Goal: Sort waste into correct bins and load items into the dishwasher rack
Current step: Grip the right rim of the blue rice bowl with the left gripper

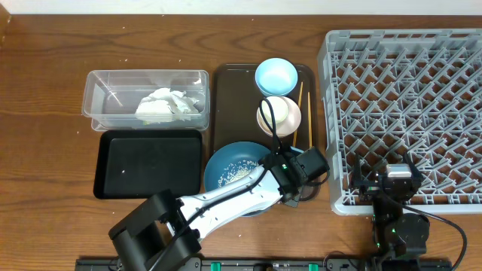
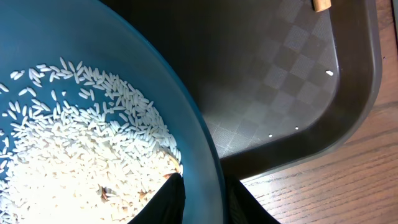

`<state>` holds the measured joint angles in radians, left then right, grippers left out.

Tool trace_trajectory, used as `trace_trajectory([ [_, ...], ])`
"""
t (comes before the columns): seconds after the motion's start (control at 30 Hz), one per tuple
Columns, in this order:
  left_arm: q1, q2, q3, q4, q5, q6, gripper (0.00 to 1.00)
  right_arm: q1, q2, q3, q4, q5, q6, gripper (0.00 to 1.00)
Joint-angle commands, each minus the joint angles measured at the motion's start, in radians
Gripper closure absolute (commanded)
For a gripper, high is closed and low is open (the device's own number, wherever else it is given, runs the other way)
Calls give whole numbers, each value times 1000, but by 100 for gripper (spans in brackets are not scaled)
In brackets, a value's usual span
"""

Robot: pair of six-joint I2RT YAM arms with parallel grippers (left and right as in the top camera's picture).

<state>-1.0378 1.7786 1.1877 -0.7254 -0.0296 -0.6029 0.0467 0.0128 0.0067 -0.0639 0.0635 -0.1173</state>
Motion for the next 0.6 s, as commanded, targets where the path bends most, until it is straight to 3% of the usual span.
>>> trace_trajectory([
  [0.0,-2,15,-4,-3,-5,-5,76,-7,0,-1,-4,7,-3,1],
  [0.17,-2,15,-4,-2,-5,-5,74,-7,0,-1,-4,7,-3,1],
  [0.3,-2,15,-4,-2,-5,-5,56,-7,0,-1,-4,7,-3,1],
  [0.4,-2,15,-4,-2,-5,-5,26,-7,0,-1,-4,7,-3,1],
  [0.43,-2,15,-4,-2,-5,-5,20,-7,-1,-1,-4,7,-3,1],
  [0.53,-2,15,-4,-2,-5,-5,18,-7,0,-1,-4,7,-3,1],
  [0.57,-2,15,-4,-2,-5,-5,22,-7,0,-1,-4,7,-3,1],
])
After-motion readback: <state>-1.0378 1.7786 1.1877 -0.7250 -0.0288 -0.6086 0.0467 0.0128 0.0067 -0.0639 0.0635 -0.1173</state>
